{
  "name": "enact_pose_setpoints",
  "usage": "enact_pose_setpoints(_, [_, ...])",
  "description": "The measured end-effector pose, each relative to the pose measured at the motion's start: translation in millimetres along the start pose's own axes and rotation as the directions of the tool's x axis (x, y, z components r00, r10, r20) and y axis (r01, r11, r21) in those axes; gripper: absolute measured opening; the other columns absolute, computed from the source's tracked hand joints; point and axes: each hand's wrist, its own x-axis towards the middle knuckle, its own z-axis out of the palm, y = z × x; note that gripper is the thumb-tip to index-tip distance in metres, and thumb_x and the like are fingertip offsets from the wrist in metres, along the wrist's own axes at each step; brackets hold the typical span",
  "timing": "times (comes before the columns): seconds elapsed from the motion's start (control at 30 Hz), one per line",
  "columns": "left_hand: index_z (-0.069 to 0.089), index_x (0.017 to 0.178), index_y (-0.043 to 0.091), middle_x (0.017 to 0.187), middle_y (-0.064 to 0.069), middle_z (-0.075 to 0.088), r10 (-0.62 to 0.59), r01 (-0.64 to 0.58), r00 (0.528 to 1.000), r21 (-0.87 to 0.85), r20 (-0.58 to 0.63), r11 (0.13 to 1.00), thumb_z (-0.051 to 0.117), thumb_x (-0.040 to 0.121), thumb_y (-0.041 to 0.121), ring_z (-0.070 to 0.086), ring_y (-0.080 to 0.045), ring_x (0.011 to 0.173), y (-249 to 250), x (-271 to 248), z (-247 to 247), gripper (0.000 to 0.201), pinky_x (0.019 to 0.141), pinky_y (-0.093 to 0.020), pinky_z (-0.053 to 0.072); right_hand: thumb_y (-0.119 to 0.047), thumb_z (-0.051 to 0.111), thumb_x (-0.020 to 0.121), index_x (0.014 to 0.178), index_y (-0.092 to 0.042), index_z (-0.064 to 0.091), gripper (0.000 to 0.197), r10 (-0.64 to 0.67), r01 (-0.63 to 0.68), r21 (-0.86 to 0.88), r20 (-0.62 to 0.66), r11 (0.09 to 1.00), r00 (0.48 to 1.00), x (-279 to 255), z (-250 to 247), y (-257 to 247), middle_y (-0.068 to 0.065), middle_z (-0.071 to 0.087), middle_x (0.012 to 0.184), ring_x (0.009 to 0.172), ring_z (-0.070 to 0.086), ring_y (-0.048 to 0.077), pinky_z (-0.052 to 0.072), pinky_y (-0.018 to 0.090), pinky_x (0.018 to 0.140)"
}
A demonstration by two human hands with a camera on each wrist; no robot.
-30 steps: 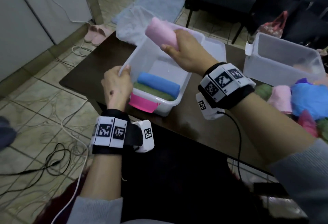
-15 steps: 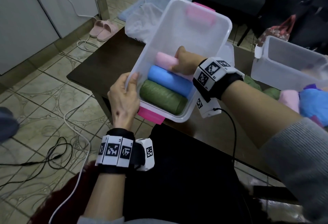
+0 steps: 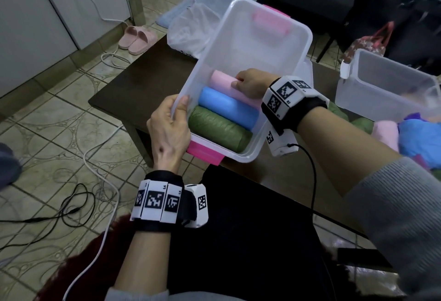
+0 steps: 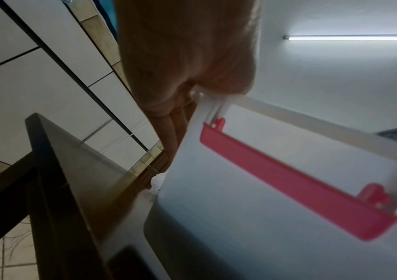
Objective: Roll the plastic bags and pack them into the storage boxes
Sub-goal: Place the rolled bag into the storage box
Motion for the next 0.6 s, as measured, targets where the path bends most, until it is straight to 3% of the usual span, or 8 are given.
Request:
enact_pose_setpoints(0.17, [0.068, 0.1, 0.011, 0.085, 0.007, 0.062, -0.012, 0.012, 1.0, -0.026, -0.001, 1.0, 0.05, 0.096, 0.034, 0.052, -0.003, 0.075, 0, 0, -1, 0.03, 0.067, -0.021, 0.043, -0.027, 0.026, 0.103, 0.14, -0.007, 0.04, 0.044, 0.008, -0.006, -0.049, 0.039, 0.999, 0.999, 4, 0, 0, 0.012, 0.04, 0.145, 0.132, 0.038, 0.027, 0.029, 0.031, 0.105])
enact_pose_setpoints(0.23, [0.068, 0.098, 0.009, 0.081, 0.005, 0.061, -0.005, 0.005, 1.0, -0.015, -0.001, 1.0, 0.05, 0.097, 0.032, 0.049, -0.003, 0.071, 2, 0, -1, 0.028, 0.061, -0.014, 0.04, -0.026, 0.028, 0.103, 0.141, -0.007, 0.037, 0.044, -0.015, 0.016, -0.077, 0.009, 0.997, 1.0, 6, 2, 0, 0.012, 0.038, 0.146, 0.134, 0.035, 0.028, 0.027, 0.032, 0.107])
enact_pose_setpoints(0.3, [0.067, 0.095, 0.01, 0.075, 0.003, 0.057, 0.0, 0.0, 1.0, 0.022, 0.003, 1.0, 0.05, 0.097, 0.03, 0.045, -0.009, 0.06, 6, 0, 0, 0.027, 0.053, -0.007, 0.034, -0.026, 0.034, 0.102, 0.141, -0.013, 0.039, 0.041, -0.068, 0.063, -0.034, -0.158, 0.997, 0.985, 9, 5, 2, 0.013, 0.039, 0.144, 0.134, 0.032, 0.03, 0.027, 0.037, 0.108])
enact_pose_setpoints(0.33, [0.066, 0.094, 0.01, 0.074, 0.003, 0.057, -0.005, 0.004, 1.0, 0.042, 0.006, 0.999, 0.049, 0.097, 0.03, 0.045, -0.009, 0.057, 9, 1, 0, 0.026, 0.052, -0.008, 0.033, -0.023, 0.038, 0.1, 0.138, -0.017, 0.044, 0.039, -0.108, 0.115, 0.007, -0.3, 0.993, 0.948, 10, 5, 3, 0.012, 0.041, 0.141, 0.133, 0.031, 0.029, 0.027, 0.039, 0.108])
enact_pose_setpoints(0.43, [0.066, 0.096, 0.011, 0.078, 0.001, 0.059, -0.048, 0.047, 0.999, 0.063, 0.02, 0.997, 0.048, 0.096, 0.032, 0.052, -0.015, 0.069, 15, 6, 2, 0.027, 0.06, -0.02, 0.037, -0.004, 0.041, 0.092, 0.128, -0.025, 0.055, 0.043, -0.153, 0.167, -0.046, -0.683, 0.985, 0.714, 3, -3, 8, 0.004, 0.042, 0.141, 0.138, 0.025, 0.026, 0.015, 0.044, 0.114])
enact_pose_setpoints(0.5, [0.067, 0.1, 0.012, 0.084, 0.001, 0.061, -0.091, 0.088, 0.995, 0.078, 0.04, 0.993, 0.047, 0.096, 0.033, 0.054, -0.016, 0.078, 17, 13, 4, 0.029, 0.069, -0.023, 0.04, 0.004, 0.038, 0.086, 0.135, -0.023, 0.046, 0.057, 0.013, 0.039, 0.052, -0.751, 0.998, 0.66, -7, -5, 14, 0.007, 0.029, 0.151, 0.144, 0.009, 0.029, 0.001, 0.049, 0.115])
enact_pose_setpoints(0.53, [0.067, 0.102, 0.011, 0.086, 0.0, 0.061, -0.108, 0.103, 0.993, 0.092, 0.047, 0.99, 0.047, 0.096, 0.033, 0.054, -0.017, 0.081, 19, 15, 5, 0.03, 0.072, -0.023, 0.04, 0.005, 0.036, 0.086, 0.14, -0.02, 0.038, 0.06, 0.147, 0.001, 0.2, -0.722, 0.98, 0.676, -10, -4, 19, 0.011, 0.021, 0.153, 0.145, 0.004, 0.032, 0.0, 0.048, 0.116])
enact_pose_setpoints(0.6, [0.067, 0.105, 0.011, 0.089, -0.001, 0.06, -0.138, 0.13, 0.988, 0.119, 0.062, 0.984, 0.047, 0.096, 0.033, 0.052, -0.018, 0.085, 22, 21, 8, 0.031, 0.077, -0.023, 0.039, -0.002, 0.035, 0.093, 0.142, -0.009, 0.029, 0.05, 0.387, -0.005, 0.569, -0.552, 0.822, 0.738, -10, 0, 32, 0.016, 0.027, 0.148, 0.14, 0.021, 0.033, 0.019, 0.039, 0.114])
